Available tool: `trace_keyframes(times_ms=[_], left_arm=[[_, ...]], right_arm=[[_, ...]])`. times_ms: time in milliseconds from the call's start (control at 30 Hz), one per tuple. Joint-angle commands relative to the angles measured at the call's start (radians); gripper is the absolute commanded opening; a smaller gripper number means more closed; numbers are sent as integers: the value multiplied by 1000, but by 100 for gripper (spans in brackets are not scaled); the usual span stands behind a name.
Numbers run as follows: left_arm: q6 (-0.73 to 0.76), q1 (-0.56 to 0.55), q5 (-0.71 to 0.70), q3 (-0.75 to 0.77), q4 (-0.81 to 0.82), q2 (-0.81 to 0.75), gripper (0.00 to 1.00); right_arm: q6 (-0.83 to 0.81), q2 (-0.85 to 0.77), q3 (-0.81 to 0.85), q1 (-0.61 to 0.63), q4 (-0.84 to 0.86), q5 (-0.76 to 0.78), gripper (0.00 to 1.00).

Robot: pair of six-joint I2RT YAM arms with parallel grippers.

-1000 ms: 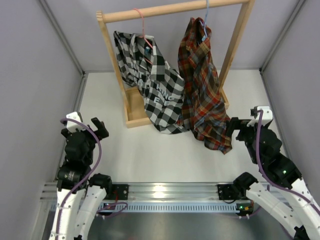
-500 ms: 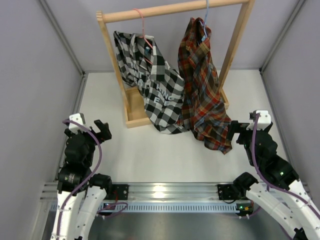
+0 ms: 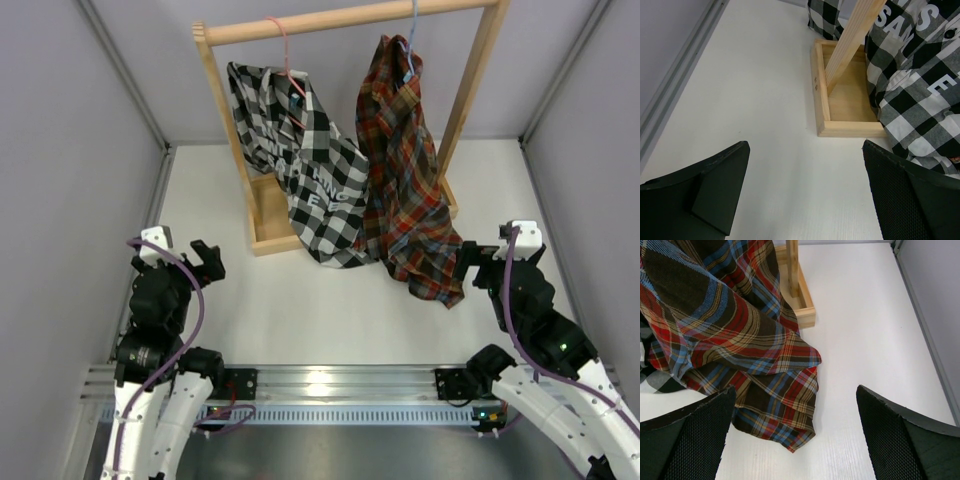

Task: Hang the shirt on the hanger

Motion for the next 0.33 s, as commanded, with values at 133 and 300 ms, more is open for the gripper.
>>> trace_keyframes(times_ms=[133,300], left_arm=[[12,-3,15,-7,48,-4,98],[14,-3,18,-9,50,-4,98]], right_arm=[[9,10,11,7,3,14,100],[9,18,11,5,3,26,100]])
